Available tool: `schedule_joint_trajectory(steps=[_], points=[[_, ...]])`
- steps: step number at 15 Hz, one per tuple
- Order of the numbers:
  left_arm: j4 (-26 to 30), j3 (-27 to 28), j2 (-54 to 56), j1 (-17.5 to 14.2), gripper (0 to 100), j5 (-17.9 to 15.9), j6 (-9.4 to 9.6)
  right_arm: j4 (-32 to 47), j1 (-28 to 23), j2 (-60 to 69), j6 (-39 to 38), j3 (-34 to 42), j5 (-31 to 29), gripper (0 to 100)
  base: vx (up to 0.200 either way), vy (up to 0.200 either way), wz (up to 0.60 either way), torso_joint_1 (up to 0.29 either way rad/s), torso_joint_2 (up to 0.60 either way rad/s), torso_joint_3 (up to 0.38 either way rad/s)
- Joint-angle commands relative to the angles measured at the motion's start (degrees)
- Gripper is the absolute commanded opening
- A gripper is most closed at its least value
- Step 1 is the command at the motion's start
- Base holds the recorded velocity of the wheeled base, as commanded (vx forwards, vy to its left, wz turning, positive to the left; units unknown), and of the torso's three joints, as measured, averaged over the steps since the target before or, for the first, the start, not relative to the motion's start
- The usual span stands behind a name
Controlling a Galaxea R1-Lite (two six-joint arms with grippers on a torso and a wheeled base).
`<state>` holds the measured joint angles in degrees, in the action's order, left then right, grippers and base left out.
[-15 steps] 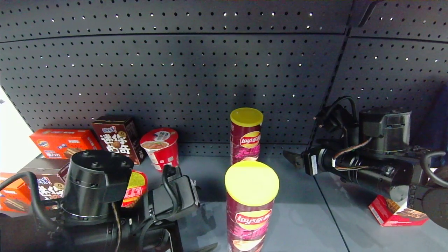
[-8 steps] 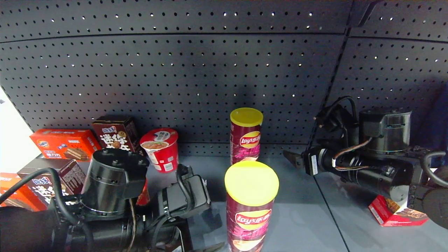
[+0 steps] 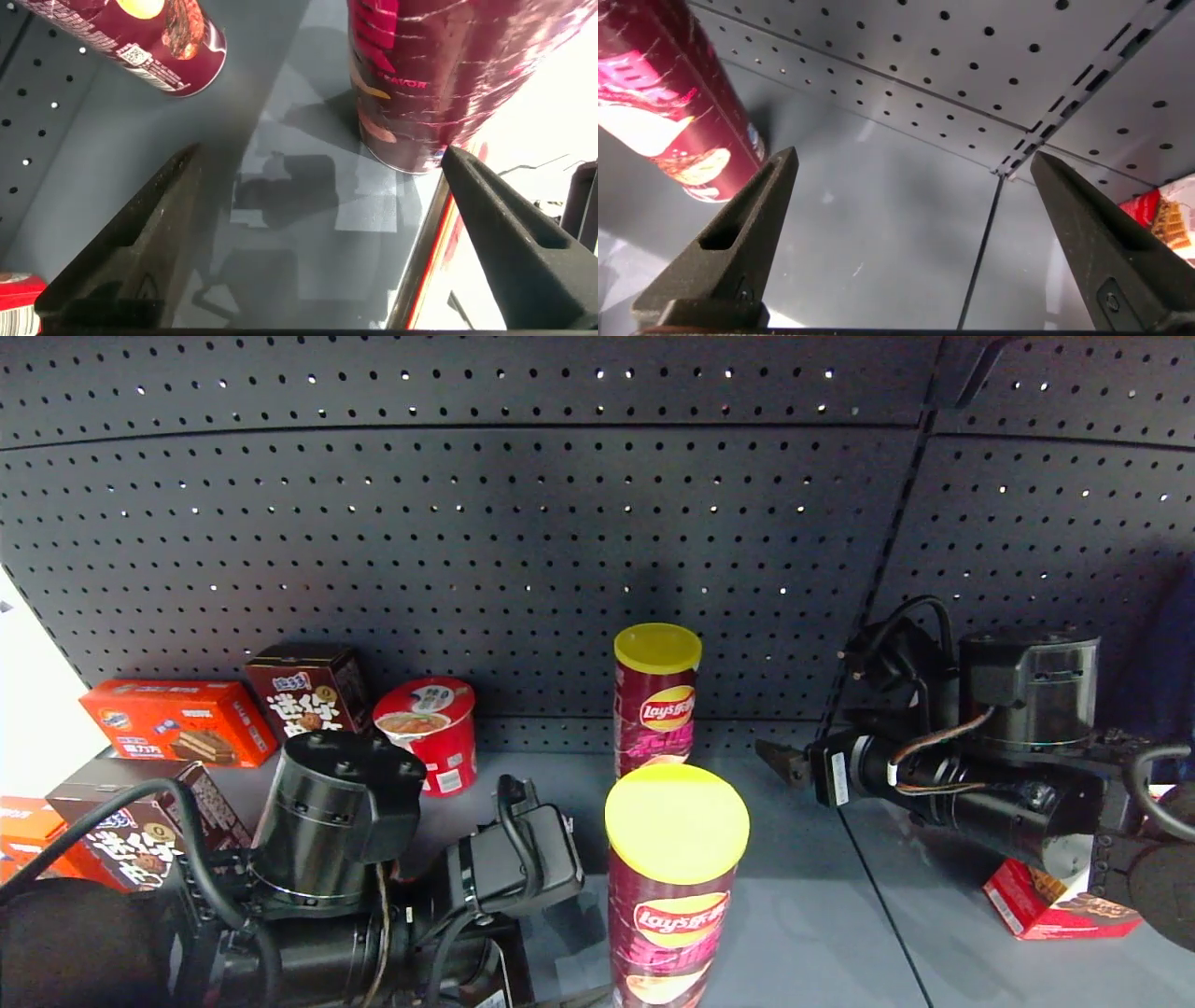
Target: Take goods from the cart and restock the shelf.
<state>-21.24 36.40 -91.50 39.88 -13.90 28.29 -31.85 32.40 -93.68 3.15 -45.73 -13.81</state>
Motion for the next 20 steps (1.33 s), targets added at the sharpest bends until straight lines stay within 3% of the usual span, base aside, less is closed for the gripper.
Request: schedule_joint_trajectory(steps=[1, 20], points=[[0.0, 0.2, -0.3, -0.1, 100, 0.0, 0.01, -0.1, 0.0, 0.1, 0.0, 0.0, 0.0, 100, 0.000, 0.000, 0.00, 0.000, 0.00, 0.000], [0.0, -0.3, -1.0, 0.3, 100, 0.0, 0.01, -0.2, 0.0, 0.0, 0.0, 0.4, 0.0, 100, 0.000, 0.000, 0.00, 0.000, 0.00, 0.000]])
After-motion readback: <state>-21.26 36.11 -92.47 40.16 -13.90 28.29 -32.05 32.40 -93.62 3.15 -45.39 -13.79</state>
